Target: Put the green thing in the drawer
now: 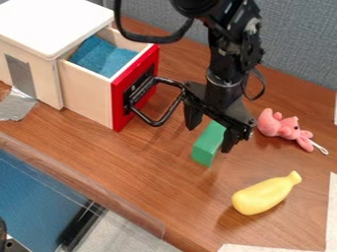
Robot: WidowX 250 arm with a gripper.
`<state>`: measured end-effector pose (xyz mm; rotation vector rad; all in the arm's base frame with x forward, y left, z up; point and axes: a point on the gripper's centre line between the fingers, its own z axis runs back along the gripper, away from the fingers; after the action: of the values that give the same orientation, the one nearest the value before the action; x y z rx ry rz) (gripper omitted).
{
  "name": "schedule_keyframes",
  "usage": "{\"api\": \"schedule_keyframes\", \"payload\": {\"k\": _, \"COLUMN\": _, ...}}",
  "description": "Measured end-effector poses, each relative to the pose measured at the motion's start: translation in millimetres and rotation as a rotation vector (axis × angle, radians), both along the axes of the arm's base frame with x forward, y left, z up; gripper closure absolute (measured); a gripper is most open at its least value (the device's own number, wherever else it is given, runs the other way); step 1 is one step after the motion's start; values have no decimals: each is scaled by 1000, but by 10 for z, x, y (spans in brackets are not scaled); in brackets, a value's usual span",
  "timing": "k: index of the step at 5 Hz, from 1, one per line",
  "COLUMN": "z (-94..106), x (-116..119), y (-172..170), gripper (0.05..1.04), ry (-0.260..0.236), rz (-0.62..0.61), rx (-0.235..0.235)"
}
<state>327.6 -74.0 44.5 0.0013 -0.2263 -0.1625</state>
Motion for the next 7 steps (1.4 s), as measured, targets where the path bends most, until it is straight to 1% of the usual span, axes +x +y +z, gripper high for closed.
{"api": "schedule_keyframes", "payload": {"k": 1, "z": -72, "x": -1, "y": -20, "gripper": 83, "ry": 8, "rz": 3, "rx": 10}}
{"api": "schedule_keyframes", "payload": {"k": 2, "z": -104, "x": 13, "y": -12, "gripper": 83, "ry": 4, "rz": 5, "rx": 16}}
{"api": "schedule_keyframes", "payload": {"k": 3, "z": -154, "x": -16, "y": -7, "gripper": 120, "ry": 6, "rz": 1, "rx": 19}}
{"api": "schedule_keyframes", "payload": {"k": 4, "z": -227, "x": -95, "y": 10, "gripper": 401, "ry": 22, "rz": -19, "rx": 22}}
{"api": "schedule_keyframes", "payload": {"k": 5, "z": -232, "x": -182, "y": 43, "gripper": 512, "ry": 34, "rz": -20, "rx": 18}}
{"api": "schedule_keyframes", "payload": {"k": 6, "z": -21, "x": -188, "y": 32, "gripper": 512, "ry": -8, "rz": -30, "rx": -7}}
{"api": "schedule_keyframes", "payload": {"k": 7, "z": 245, "x": -200, "y": 24, "gripper": 512, "ry": -57, "rz": -41, "rx": -38}}
